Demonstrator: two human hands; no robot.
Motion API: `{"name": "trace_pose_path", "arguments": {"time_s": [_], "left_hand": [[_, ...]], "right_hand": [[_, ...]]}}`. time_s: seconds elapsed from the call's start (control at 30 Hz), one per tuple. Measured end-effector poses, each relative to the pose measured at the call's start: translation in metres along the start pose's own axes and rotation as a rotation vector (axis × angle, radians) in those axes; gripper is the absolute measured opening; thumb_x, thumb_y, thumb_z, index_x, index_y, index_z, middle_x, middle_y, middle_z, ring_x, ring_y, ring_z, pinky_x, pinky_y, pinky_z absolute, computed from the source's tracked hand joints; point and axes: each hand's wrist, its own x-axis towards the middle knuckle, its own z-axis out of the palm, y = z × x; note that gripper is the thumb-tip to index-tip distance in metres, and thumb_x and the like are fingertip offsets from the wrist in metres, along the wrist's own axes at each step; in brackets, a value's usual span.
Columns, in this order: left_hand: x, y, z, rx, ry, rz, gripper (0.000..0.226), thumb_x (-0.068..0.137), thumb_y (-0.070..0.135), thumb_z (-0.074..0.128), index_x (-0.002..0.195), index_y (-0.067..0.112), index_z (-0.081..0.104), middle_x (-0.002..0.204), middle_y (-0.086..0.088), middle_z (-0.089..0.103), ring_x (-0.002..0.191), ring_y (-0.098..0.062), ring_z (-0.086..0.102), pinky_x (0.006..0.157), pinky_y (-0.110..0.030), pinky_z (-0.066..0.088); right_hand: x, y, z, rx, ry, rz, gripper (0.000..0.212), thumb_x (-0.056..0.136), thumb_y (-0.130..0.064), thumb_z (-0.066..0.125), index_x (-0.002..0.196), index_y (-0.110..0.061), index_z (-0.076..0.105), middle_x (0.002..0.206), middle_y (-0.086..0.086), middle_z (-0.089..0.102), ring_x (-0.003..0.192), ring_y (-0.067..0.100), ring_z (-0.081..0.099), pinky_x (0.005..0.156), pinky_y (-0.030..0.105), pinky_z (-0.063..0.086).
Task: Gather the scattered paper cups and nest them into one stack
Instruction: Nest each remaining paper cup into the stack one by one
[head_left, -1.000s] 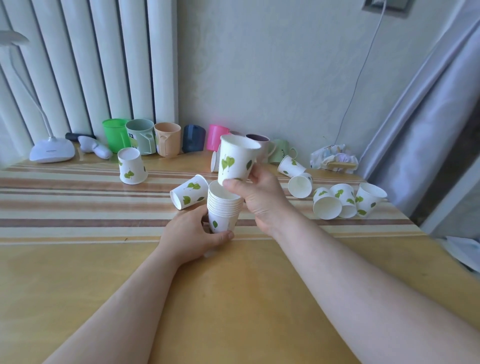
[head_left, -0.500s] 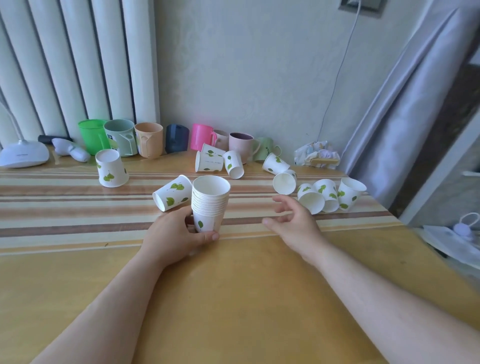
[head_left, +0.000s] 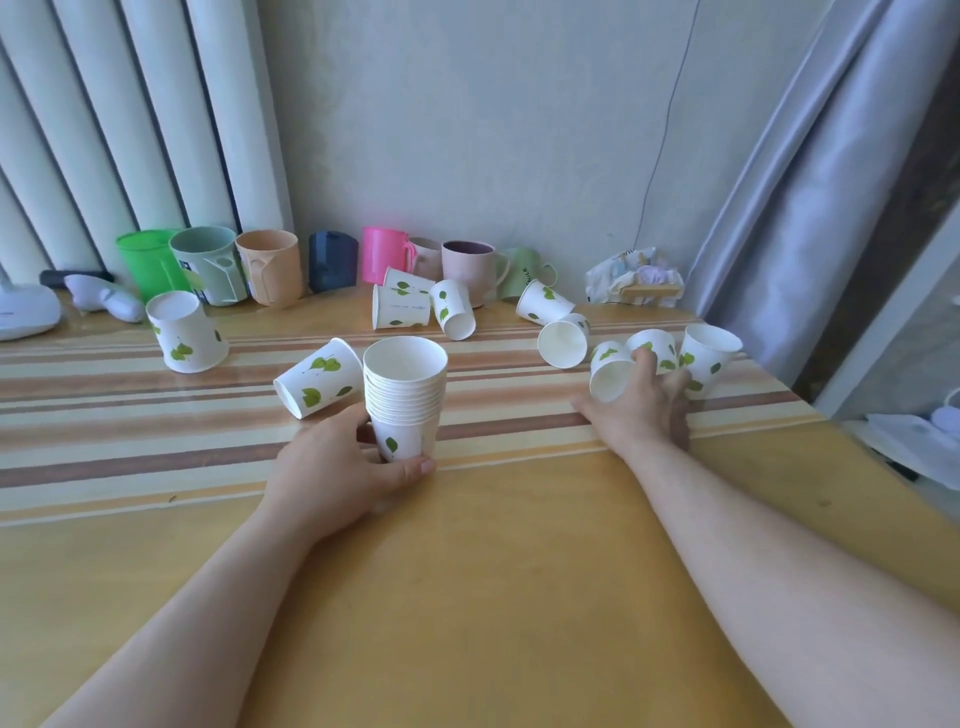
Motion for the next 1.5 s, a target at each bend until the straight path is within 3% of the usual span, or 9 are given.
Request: {"name": "trace_pose_path", "arguments": {"time_s": [0.13, 0.3, 0.5, 0.67, 0.87, 1.03, 1.2, 1.33, 1.5], "left_hand": [[-0.002, 0.001, -0.001, -0.003, -0.001, 0.007, 0.055, 0.066, 0.076, 0.086, 0.107, 0.043, 0.069, 0.102, 0.027, 0.073, 0.103, -0.004, 0.067, 0.09, -0.042, 0.057], [-0.002, 0.001, -0.001, -0.003, -0.013, 0.011, 0.058, 0.065, 0.079, 0.084, 0.108, 0.044, 0.068, 0.102, 0.029, 0.074, 0.102, -0.001, 0.069, 0.091, -0.042, 0.058], [-0.006, 0.002, -0.002, 0.027, -0.019, 0.033, 0.059, 0.071, 0.079, 0.081, 0.116, 0.043, 0.067, 0.108, 0.028, 0.073, 0.109, -0.007, 0.068, 0.093, -0.043, 0.056], [-0.006, 0.002, -0.001, 0.053, -0.009, 0.044, 0.061, 0.072, 0.081, 0.078, 0.118, 0.043, 0.066, 0.11, 0.028, 0.073, 0.11, -0.008, 0.068, 0.091, -0.042, 0.056], [-0.005, 0.0, 0.0, 0.09, -0.009, 0.061, 0.063, 0.071, 0.085, 0.073, 0.117, 0.043, 0.064, 0.11, 0.027, 0.074, 0.109, -0.008, 0.069, 0.091, -0.041, 0.055], [-0.004, -0.002, 0.0, 0.096, -0.02, 0.066, 0.063, 0.072, 0.086, 0.07, 0.117, 0.042, 0.063, 0.111, 0.027, 0.072, 0.111, -0.009, 0.068, 0.09, -0.041, 0.053], [-0.004, -0.001, -0.001, 0.095, -0.024, 0.069, 0.06, 0.074, 0.085, 0.071, 0.115, 0.042, 0.063, 0.11, 0.027, 0.072, 0.11, -0.01, 0.068, 0.09, -0.041, 0.052], [-0.006, 0.0, -0.001, 0.092, -0.006, 0.074, 0.057, 0.075, 0.083, 0.072, 0.113, 0.041, 0.063, 0.105, 0.027, 0.071, 0.106, -0.01, 0.067, 0.087, -0.04, 0.051], [-0.006, -0.002, -0.002, 0.083, -0.018, 0.084, 0.059, 0.072, 0.076, 0.08, 0.119, 0.044, 0.063, 0.112, 0.027, 0.072, 0.112, -0.011, 0.067, 0.088, -0.04, 0.05]], "right_hand": [[-0.007, 0.004, -0.003, 0.09, 0.041, -0.007, 0.078, 0.077, -0.047, 0.081, 0.141, -0.028, 0.04, 0.144, 0.011, 0.035, 0.132, 0.041, 0.046, 0.092, 0.047, 0.051], [-0.042, -0.005, -0.009, 0.389, -0.028, -0.303, 0.075, 0.08, -0.013, 0.078, 0.147, -0.02, 0.043, 0.14, -0.002, 0.038, 0.125, 0.024, 0.047, 0.096, 0.031, 0.04], [-0.084, -0.043, -0.021, 0.721, -0.262, -0.335, 0.064, 0.075, -0.044, 0.073, 0.136, -0.049, 0.053, 0.129, -0.032, 0.059, 0.122, -0.001, 0.059, 0.102, 0.026, 0.047], [-0.098, -0.052, -0.013, 0.583, -0.349, -0.371, 0.08, 0.069, -0.048, 0.079, 0.147, -0.039, 0.06, 0.141, -0.02, 0.06, 0.13, 0.008, 0.059, 0.109, 0.034, 0.052], [-0.108, -0.05, -0.001, 0.61, -0.418, -0.323, 0.073, 0.077, -0.032, 0.09, 0.137, -0.054, 0.054, 0.117, -0.017, 0.072, 0.106, 0.007, 0.07, 0.083, 0.029, 0.06], [-0.1, -0.085, -0.019, 1.019, -0.254, -0.121, 0.053, 0.085, -0.027, 0.09, 0.121, -0.037, 0.052, 0.115, -0.011, 0.068, 0.111, 0.015, 0.073, 0.088, 0.038, 0.063], [-0.109, -0.136, -0.044, 1.357, -0.324, -0.107, 0.053, 0.094, -0.027, 0.084, 0.137, -0.014, 0.057, 0.111, -0.001, 0.077, 0.104, 0.019, 0.077, 0.087, 0.042, 0.065], [-0.128, -0.15, -0.034, 1.165, -0.415, -0.336, 0.046, 0.084, -0.021, 0.09, 0.121, -0.029, 0.064, 0.111, -0.003, 0.078, 0.101, 0.014, 0.077, 0.088, 0.039, 0.064], [-0.139, -0.141, -0.018, 0.977, -0.429, -0.455, 0.07, 0.072, -0.03, 0.089, 0.135, -0.037, 0.06, 0.129, -0.004, 0.072, 0.116, 0.015, 0.072, 0.1, 0.042, 0.063]]}}
